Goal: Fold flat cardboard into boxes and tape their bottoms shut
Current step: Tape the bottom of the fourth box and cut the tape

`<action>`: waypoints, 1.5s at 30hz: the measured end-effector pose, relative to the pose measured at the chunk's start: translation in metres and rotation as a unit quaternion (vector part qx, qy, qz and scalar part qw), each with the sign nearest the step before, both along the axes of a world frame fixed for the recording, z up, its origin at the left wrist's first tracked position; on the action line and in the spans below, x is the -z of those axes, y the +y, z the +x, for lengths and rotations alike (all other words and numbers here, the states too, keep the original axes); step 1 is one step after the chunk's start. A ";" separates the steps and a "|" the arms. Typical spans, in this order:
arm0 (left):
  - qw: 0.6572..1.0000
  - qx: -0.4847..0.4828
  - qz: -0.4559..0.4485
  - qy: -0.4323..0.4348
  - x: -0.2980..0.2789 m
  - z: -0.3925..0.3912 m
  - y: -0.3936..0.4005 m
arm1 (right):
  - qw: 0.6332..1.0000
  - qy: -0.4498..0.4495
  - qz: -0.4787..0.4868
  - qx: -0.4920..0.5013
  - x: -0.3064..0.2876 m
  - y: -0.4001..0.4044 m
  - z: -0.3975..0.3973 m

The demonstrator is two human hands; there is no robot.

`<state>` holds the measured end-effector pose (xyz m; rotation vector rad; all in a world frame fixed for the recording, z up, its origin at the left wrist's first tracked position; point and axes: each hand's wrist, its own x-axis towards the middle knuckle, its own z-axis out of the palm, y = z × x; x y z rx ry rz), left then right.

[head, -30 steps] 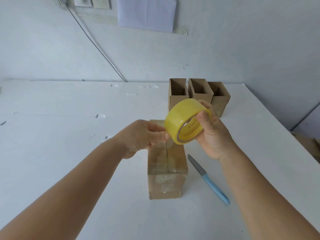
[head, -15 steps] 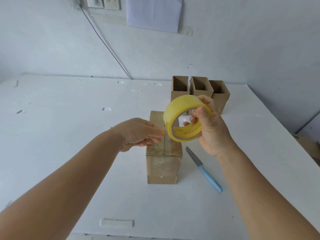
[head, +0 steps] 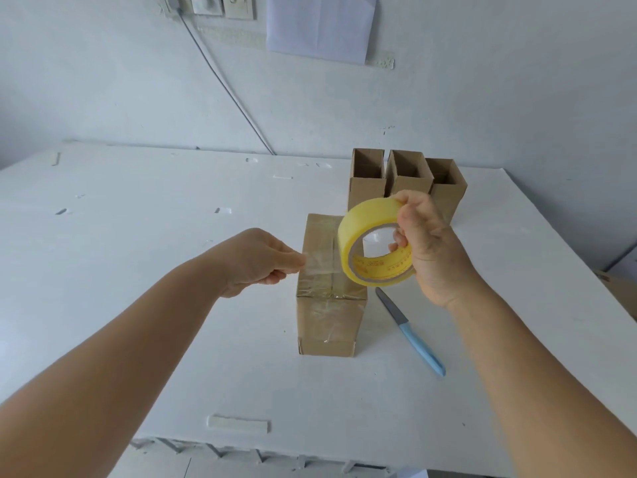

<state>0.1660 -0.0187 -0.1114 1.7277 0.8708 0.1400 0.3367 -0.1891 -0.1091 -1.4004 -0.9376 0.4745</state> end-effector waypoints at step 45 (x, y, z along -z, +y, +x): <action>0.990 0.114 0.003 0.086 0.061 0.000 0.046 | 0.951 -0.179 -0.251 0.031 0.045 -0.026 0.022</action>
